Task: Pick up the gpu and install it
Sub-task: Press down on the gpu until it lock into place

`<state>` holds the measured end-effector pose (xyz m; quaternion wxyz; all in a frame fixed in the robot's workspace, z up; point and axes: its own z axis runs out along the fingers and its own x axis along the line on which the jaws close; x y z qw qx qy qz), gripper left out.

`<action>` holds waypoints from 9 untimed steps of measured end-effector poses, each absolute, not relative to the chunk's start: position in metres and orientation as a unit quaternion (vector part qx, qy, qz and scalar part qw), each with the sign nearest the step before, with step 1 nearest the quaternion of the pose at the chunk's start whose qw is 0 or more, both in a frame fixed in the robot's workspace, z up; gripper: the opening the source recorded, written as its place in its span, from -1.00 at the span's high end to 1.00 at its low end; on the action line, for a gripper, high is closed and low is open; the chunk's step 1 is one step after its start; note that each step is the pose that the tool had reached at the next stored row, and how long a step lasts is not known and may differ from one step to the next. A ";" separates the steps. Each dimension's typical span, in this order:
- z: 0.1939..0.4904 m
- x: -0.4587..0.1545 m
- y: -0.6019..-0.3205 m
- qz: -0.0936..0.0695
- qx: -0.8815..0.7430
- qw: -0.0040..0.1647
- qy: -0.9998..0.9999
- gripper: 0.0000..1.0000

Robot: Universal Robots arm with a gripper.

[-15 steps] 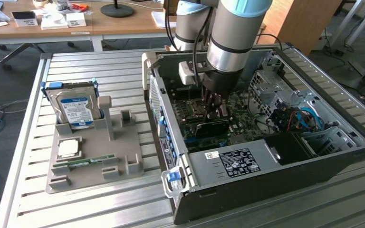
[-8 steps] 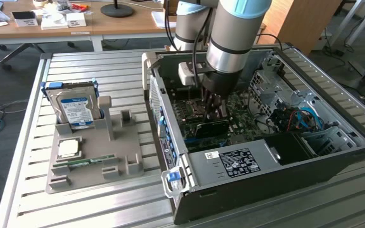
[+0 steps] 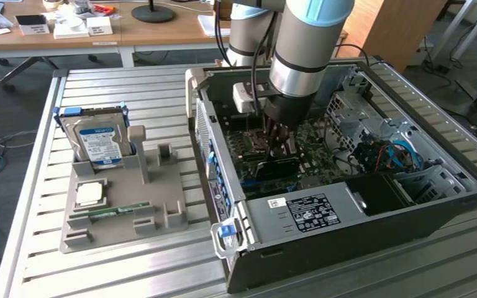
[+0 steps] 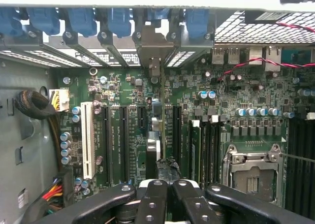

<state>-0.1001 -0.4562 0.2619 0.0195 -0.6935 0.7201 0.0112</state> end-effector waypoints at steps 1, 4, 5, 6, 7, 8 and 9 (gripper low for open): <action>0.262 -0.100 -0.456 0.011 -0.693 0.019 0.720 0.79; 0.262 -0.100 -0.456 0.011 -0.693 0.020 0.720 0.79; 0.262 -0.100 -0.456 0.011 -0.693 0.020 0.720 0.79; 0.262 -0.100 -0.456 0.011 -0.693 0.020 0.720 0.79; 0.262 -0.101 -0.456 0.011 -0.693 0.020 0.720 0.79; 0.261 -0.101 -0.456 0.011 -0.693 0.020 0.720 0.79; 0.261 -0.101 -0.456 0.011 -0.693 0.020 0.720 0.79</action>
